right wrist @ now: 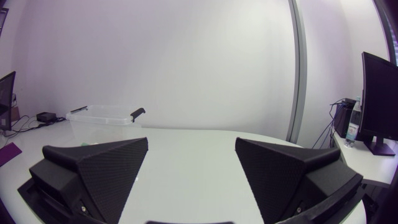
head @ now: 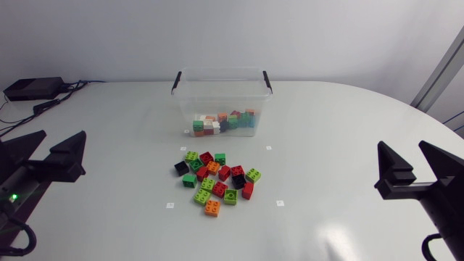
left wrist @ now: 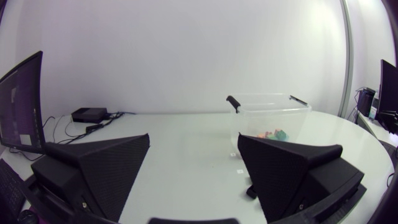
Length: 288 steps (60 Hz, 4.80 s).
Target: Place the duplo bricks in the container
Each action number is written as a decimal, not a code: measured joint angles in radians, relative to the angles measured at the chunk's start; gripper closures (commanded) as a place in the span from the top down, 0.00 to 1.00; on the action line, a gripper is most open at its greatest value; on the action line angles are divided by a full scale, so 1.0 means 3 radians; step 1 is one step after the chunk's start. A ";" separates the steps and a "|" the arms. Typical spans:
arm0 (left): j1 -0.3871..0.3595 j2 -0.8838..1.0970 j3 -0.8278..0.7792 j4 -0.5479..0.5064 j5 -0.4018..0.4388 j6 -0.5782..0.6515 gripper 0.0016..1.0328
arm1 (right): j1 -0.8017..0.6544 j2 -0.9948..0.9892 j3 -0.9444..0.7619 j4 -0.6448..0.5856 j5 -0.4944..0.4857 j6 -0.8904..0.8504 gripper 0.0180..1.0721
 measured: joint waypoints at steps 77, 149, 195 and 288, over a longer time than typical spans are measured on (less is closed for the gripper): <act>-0.0852 0.4079 0.1957 -0.1363 -0.0080 0.1645 0.93 | 0.0618 0.2523 0.1474 -0.1427 -0.0011 -0.0421 0.95; -0.1151 0.5487 0.3451 -0.2309 0.0333 0.1754 0.37 | 0.1376 0.4538 0.2452 -0.1553 -0.0285 -0.0884 0.95; -0.0946 0.5020 0.3539 -0.2782 0.0408 0.1926 0.29 | 0.1677 0.5625 0.3183 -0.1551 -0.0245 -0.0863 0.89; -0.0923 0.5519 0.5300 -0.2070 0.1167 0.0917 0.49 | 0.1480 0.5172 0.3429 -0.1755 -0.0385 -0.0975 0.25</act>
